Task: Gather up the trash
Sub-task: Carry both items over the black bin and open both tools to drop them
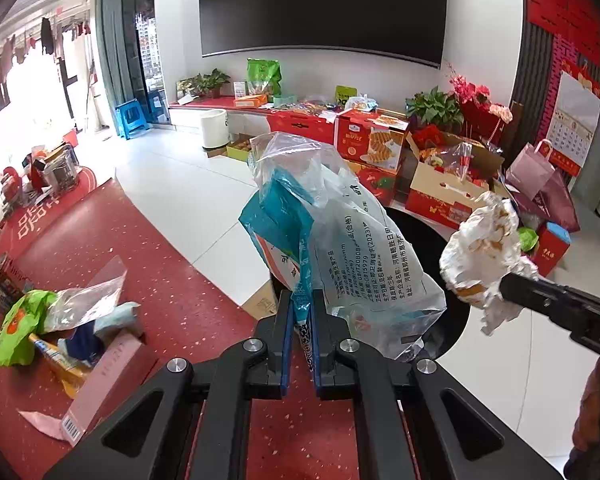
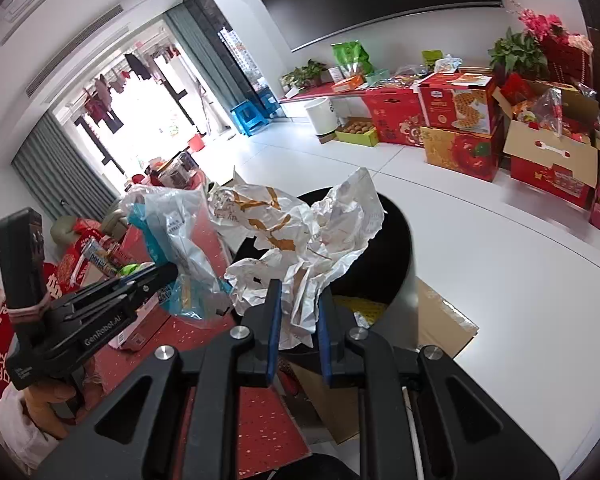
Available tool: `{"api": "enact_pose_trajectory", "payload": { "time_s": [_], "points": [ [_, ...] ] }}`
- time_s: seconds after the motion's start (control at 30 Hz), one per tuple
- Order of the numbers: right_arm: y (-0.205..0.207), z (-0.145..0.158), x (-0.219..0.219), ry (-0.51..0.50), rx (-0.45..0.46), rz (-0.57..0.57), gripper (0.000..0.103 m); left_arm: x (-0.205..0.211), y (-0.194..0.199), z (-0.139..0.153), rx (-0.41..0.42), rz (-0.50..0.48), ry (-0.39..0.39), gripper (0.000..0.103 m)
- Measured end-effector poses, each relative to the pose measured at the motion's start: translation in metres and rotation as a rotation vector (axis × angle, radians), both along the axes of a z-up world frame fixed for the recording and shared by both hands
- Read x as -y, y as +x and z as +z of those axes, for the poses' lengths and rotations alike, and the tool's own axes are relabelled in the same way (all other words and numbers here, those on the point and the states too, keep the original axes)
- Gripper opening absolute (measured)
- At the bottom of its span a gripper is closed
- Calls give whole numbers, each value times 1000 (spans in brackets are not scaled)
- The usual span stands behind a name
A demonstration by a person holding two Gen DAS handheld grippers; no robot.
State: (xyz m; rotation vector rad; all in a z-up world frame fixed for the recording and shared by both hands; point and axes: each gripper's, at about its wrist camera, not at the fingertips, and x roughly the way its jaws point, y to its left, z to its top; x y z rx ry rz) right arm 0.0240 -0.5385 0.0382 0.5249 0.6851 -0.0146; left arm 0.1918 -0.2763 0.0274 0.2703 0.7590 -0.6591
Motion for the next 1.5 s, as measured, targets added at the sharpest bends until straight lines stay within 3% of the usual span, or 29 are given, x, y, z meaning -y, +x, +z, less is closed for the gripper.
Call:
{"api": "enact_pose_trajectory", "payload": {
  "time_s": [0.73,1.2,1.3,1.5],
  "points": [
    [6,-10,25,16,-33,-27,18,62,12,-29,1,-55,114,103],
    [21,-15,27,10,-59,-26,18,57,21,-33,-26,-37,70,103],
    [21,-17,26,6,-61,-31,18,54,16,-28,35,-23,54,103],
    [35,-20,18,-11,-84,-23,18,34,11,-14,51,-2,14,103]
  ]
}}
